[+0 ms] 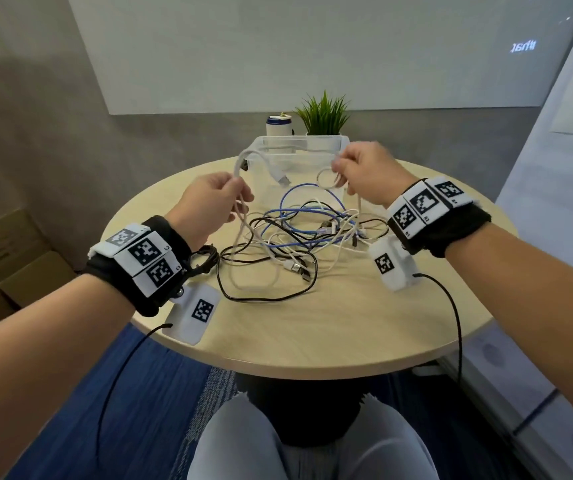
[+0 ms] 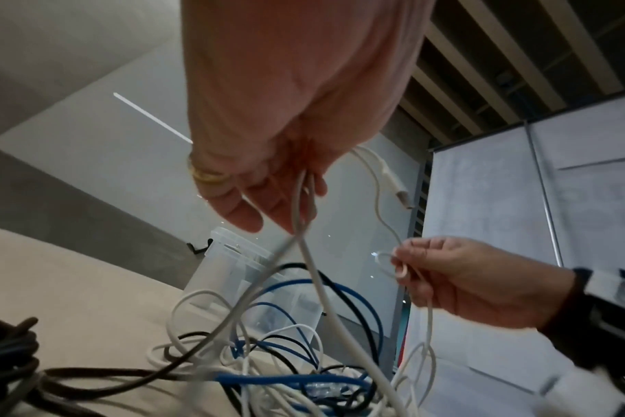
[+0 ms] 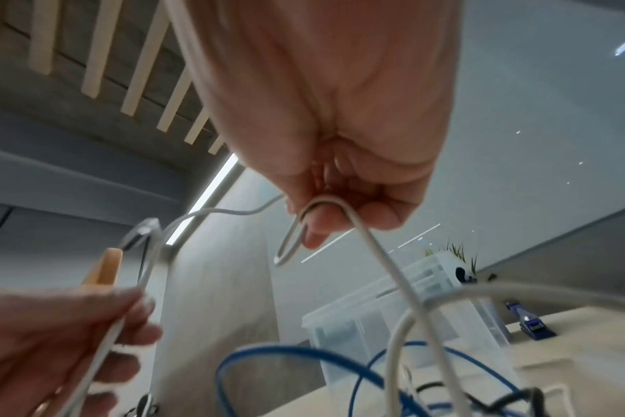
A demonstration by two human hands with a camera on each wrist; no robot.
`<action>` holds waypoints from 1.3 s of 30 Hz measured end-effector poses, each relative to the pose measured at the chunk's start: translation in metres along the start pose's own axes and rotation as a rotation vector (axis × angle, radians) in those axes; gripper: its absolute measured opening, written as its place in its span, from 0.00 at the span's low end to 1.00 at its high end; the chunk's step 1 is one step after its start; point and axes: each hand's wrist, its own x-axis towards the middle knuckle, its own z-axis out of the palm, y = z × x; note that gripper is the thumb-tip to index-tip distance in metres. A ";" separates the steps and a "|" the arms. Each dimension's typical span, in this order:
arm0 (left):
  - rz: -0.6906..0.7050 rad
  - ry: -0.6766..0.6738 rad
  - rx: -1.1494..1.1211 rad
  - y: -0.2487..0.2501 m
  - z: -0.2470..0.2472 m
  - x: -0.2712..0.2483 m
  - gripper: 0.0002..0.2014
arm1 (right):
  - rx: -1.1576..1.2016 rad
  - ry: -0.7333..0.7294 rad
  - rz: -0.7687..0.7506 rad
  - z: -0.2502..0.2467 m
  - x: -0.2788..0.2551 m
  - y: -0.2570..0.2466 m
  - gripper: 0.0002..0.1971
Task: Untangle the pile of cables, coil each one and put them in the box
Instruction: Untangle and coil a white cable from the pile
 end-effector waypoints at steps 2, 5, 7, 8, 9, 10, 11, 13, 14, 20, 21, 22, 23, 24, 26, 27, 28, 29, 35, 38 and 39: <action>0.007 -0.031 0.190 -0.003 0.000 0.000 0.14 | 0.107 0.112 -0.009 -0.007 0.004 -0.002 0.07; -0.012 -0.070 0.259 -0.005 0.003 0.002 0.10 | 0.181 0.166 -0.045 -0.013 0.008 -0.006 0.07; -0.044 -0.110 0.169 -0.003 0.004 0.002 0.10 | 0.118 0.103 -0.048 -0.014 0.007 -0.008 0.06; -0.056 -0.134 0.138 -0.002 0.005 0.002 0.13 | 0.094 0.074 -0.046 -0.014 0.005 -0.009 0.05; -0.059 -0.150 0.154 0.000 0.004 0.002 0.17 | 0.091 0.057 -0.042 -0.013 0.004 -0.010 0.04; -0.049 -0.150 0.212 0.003 0.003 0.003 0.20 | 0.105 0.044 -0.036 -0.013 0.002 -0.010 0.02; -0.030 -0.134 0.288 0.006 0.002 0.003 0.23 | 0.118 0.027 -0.031 -0.013 0.001 -0.011 0.02; 0.009 -0.079 0.445 0.013 -0.002 0.004 0.27 | 0.089 -0.020 -0.025 -0.012 0.000 -0.013 0.05; 0.035 -0.030 0.498 0.015 -0.004 0.005 0.29 | 0.038 -0.044 -0.023 -0.010 -0.001 -0.014 0.05; 0.118 -0.016 -0.011 0.028 0.004 0.002 0.19 | 0.043 -0.139 -0.014 0.003 -0.012 -0.028 0.05; 0.119 -0.068 0.015 0.029 0.008 -0.001 0.16 | 0.118 -0.182 -0.012 0.006 -0.014 -0.031 0.07; 0.127 -0.123 0.085 0.029 0.012 -0.003 0.15 | 0.194 -0.231 -0.011 0.008 -0.017 -0.034 0.09; 0.149 -0.172 0.171 0.028 0.016 -0.005 0.16 | 0.256 -0.279 -0.015 0.010 -0.019 -0.037 0.11; 0.178 -0.216 0.246 0.025 0.019 -0.005 0.16 | 0.299 -0.320 -0.022 0.011 -0.021 -0.040 0.12; 0.228 -0.263 0.328 0.019 0.023 -0.005 0.11 | 0.354 -0.373 -0.037 0.011 -0.024 -0.043 0.14; 0.225 -0.268 0.335 0.017 0.024 -0.005 0.08 | 0.372 -0.385 -0.045 0.011 -0.026 -0.044 0.14; 0.206 -0.272 0.325 0.015 0.024 -0.005 0.07 | 0.377 -0.387 -0.054 0.010 -0.026 -0.043 0.14; 0.188 -0.285 0.316 0.013 0.024 -0.005 0.06 | 0.365 -0.381 -0.065 0.009 -0.027 -0.041 0.14; 0.222 -0.178 0.243 0.014 0.023 -0.005 0.14 | 0.058 -0.354 -0.042 0.009 -0.024 -0.019 0.12; 0.249 -0.076 0.042 0.015 0.018 0.001 0.15 | -0.083 -0.331 0.019 0.010 -0.024 -0.006 0.07; 0.254 -0.056 -0.002 0.014 0.018 0.002 0.15 | -0.123 -0.334 0.034 0.010 -0.024 -0.002 0.05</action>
